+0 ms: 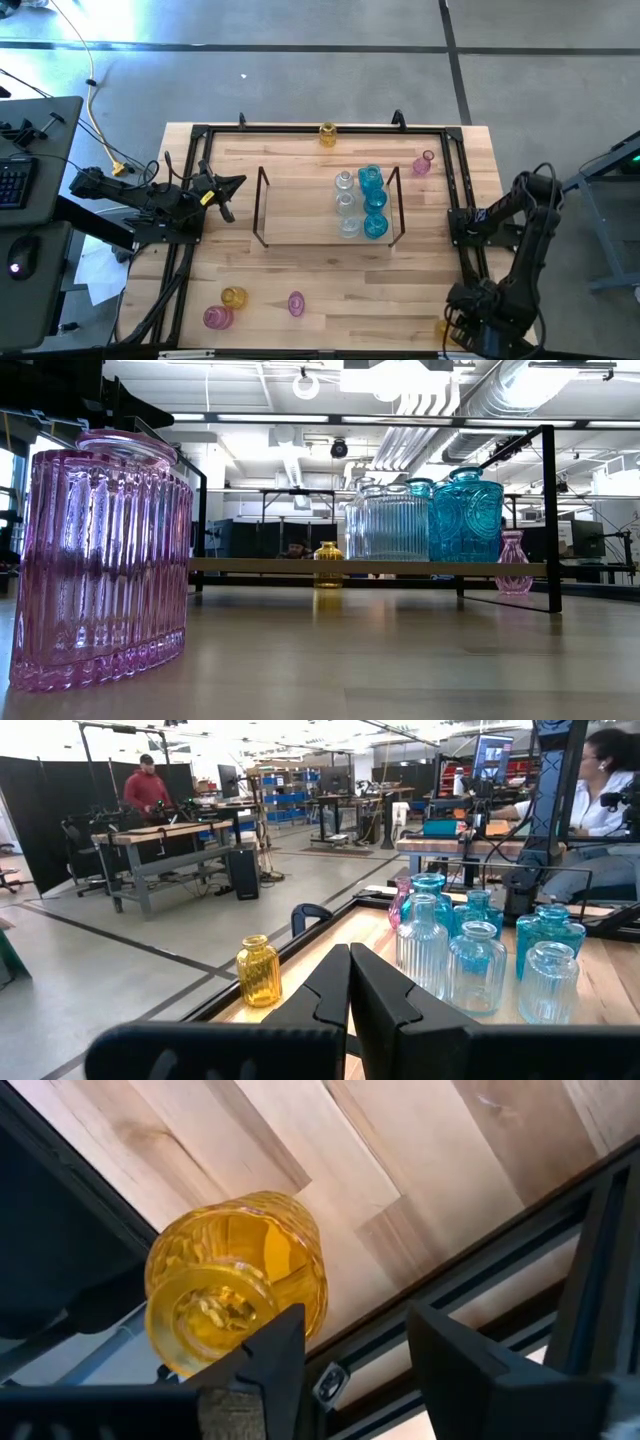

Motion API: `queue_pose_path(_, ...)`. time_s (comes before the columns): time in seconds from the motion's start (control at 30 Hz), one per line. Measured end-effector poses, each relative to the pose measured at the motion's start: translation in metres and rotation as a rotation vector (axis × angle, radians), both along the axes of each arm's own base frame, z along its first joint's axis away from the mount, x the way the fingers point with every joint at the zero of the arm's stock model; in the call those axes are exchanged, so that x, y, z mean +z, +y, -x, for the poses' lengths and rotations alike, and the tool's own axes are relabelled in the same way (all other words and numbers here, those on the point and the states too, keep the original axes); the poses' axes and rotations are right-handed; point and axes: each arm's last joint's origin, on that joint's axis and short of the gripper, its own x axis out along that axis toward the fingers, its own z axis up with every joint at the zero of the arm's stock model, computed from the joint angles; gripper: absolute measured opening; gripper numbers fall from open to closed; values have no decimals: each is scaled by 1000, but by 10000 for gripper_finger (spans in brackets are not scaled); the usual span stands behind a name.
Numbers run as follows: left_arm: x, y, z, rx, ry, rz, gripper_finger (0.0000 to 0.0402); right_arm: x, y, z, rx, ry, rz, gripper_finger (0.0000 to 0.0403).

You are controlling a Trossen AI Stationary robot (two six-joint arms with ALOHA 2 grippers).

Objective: Sort vases onto shelf
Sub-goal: Put the bottom right yellow vase on the shelf

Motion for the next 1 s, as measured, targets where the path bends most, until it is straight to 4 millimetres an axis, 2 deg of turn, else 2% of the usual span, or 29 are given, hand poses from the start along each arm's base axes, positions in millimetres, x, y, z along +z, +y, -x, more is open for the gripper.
queue_pose_path(0.37, 0, 0, 0, 0, 0, 0, 0, -4, 2, -2, 9, -25, 17, 156)
queue_pose_path(0.6, 0, 0, 0, 0, 0, 0, 0, -4, -1, 1, -16, 31, 32, 158)
queue_pose_path(0.87, 0, 0, 0, 0, 0, 0, 0, 13, -11, 4, -79, 6, -14, 181)
queue_pose_path(1.0, 0, 0, 0, 0, 0, 0, 1, 14, -6, 1, -59, -76, -54, 186)
